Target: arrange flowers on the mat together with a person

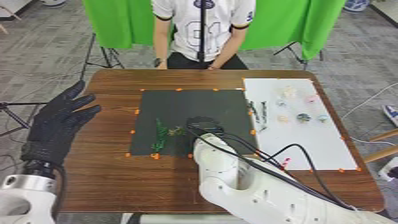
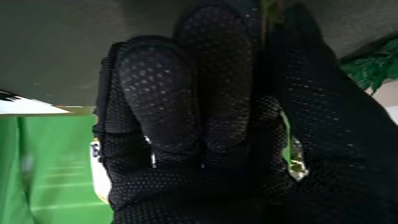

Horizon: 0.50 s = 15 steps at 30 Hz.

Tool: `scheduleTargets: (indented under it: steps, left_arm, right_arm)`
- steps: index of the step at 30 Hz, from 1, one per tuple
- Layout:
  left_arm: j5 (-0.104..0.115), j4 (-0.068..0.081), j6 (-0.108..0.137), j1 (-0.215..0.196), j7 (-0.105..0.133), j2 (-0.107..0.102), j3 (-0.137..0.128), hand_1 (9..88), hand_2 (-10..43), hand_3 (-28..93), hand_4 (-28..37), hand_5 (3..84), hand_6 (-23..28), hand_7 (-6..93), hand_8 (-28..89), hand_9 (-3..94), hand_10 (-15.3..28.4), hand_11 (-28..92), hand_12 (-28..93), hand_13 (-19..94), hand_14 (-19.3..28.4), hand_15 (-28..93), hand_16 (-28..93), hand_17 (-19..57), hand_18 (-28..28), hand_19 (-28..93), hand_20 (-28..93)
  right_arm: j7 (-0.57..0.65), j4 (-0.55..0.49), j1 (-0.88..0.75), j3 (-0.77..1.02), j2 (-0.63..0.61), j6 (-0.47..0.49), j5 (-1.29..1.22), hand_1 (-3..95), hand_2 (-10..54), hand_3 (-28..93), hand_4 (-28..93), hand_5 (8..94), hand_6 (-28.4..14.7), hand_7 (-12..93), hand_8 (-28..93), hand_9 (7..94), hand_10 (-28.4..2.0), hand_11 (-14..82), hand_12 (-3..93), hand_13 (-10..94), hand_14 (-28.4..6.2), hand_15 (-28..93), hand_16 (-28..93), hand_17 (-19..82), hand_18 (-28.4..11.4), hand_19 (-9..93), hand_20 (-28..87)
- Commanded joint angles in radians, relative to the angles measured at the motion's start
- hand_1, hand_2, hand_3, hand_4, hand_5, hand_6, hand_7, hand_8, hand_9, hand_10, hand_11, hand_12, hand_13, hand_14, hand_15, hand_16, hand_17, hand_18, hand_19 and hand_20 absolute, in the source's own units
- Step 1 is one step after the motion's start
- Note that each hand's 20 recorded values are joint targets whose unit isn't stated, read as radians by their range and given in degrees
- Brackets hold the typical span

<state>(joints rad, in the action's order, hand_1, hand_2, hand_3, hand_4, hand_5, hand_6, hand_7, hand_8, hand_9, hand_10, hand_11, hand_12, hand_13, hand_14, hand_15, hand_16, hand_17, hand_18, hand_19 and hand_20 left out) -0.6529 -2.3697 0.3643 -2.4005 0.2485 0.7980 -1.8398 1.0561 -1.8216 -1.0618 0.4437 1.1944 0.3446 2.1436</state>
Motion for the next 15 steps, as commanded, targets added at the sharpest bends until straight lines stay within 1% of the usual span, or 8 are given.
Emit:
scheduleTargets:
  steps: [1,2,3,4,7,8,10,15]
  left_arm:
    - [-0.006,0.011,-0.005,0.011,-0.006,0.002,0.02,22.5,8.8,75,-23.3,31.6,5.7,10.1,-8,29.6,15.3,19,11,20,22.2,47,-6,-9.1,18.7,41,16]
    - [-0.009,0.011,-0.008,0.013,-0.011,0.007,0.021,22.5,8.8,75,-23.2,31.6,5.7,10.2,-8,29.6,15.3,19,11,20,22.2,47,-6,-9.1,18.7,41,16]
    - [-0.009,0.011,-0.008,0.012,-0.009,0.006,0.019,22.5,8.8,75,-23.1,31.6,5.7,10.2,-8,29.6,15.3,19,11,20,22.1,47,-6,-9.1,18.7,41,16]
    - [-0.011,0.01,-0.006,0.01,-0.012,0.009,0.017,22.6,8.8,75,-23.0,31.6,5.7,10.2,-8,29.6,15.3,19,11,20,22.2,47,-6,-9.1,18.7,41,16]
    - [-0.006,0.01,-0.003,0.004,-0.006,0.009,0.016,22.7,8.7,75,-22.8,31.6,5.7,10.2,-8,29.6,15.3,19,11,20,22.1,47,-6,-9.1,18.7,41,16]
    - [-0.009,0.008,-0.003,0.0,-0.01,0.011,0.014,22.7,8.7,75,-22.8,31.6,5.7,10.2,-8,29.7,15.3,19,11,20,22.2,47,-6,-9.1,18.7,41,16]
    - [-0.009,0.01,-0.005,0.005,-0.012,0.013,0.017,22.7,8.7,75,-22.7,31.6,5.7,10.2,-8,29.7,15.3,19,11,20,22.2,47,-6,-9.1,18.7,41,16]
    - [-0.012,0.007,-0.006,-0.002,-0.013,0.017,0.011,22.9,8.7,76,-22.6,31.6,5.7,10.2,-9,29.7,15.3,19,11,20,22.1,47,-6,-9.1,18.8,41,16]
  right_arm:
    - [0.008,0.013,0.025,-0.028,0.015,-0.023,0.015,45.7,-9.5,64,-23,93.5,1.1,20,4,93.7,-11.1,36.4,20.9,84,-10.2,63,20,33,-24.3,93,-5]
    - [0.01,0.015,0.029,-0.033,0.014,-0.02,0.026,45.2,-9.5,64,-23,93.5,1.2,20,3,93.7,-11.1,36.5,20.8,84,-10.2,63,20,33,-24.3,93,-5]
    - [0.009,0.012,0.032,-0.031,0.011,-0.029,0.013,44.9,-9.5,64,-23,93.4,1.2,20,3,93.7,-11.2,36.4,20.7,83,-10.3,63,20,33,-24.3,93,-5]
    - [0.014,0.009,0.031,-0.024,0.013,-0.037,-0.006,44.4,-9.5,64,-23,93.3,1.2,20,2,93.7,-11.3,35.9,20.8,83,-10.3,64,20,33,-24.3,93,-5]
    - [0.011,0.012,0.049,-0.049,0.006,-0.066,0.032,41.8,-9.5,65,-23,93.4,1.5,21,-9,93.7,-11.5,35.5,21.3,83,-10.2,64,19,33,-24.5,93,-5]
    - [0.01,0.011,0.043,-0.042,0.008,-0.066,0.037,41.3,-9.5,64,-23,93.2,1.4,21,-11,93.7,-11.7,35.2,21.2,83,-10.2,64,19,33,-24.7,93,-6]
    - [0.016,0.007,0.047,-0.04,0.006,-0.09,0.022,40.8,-9.5,63,-23,92.7,1.2,21,-11,93.6,-11.9,34.6,21.2,83,-10.2,64,19,33,-24.9,93,-6]
    - [0.02,-0.006,0.055,-0.041,-0.001,-0.082,0.025,38.9,-9.4,62,-23,92.4,0.9,20,-11,93.6,-12.2,33.7,21.3,83,-10.2,63,19,33,-25.1,93,-7]
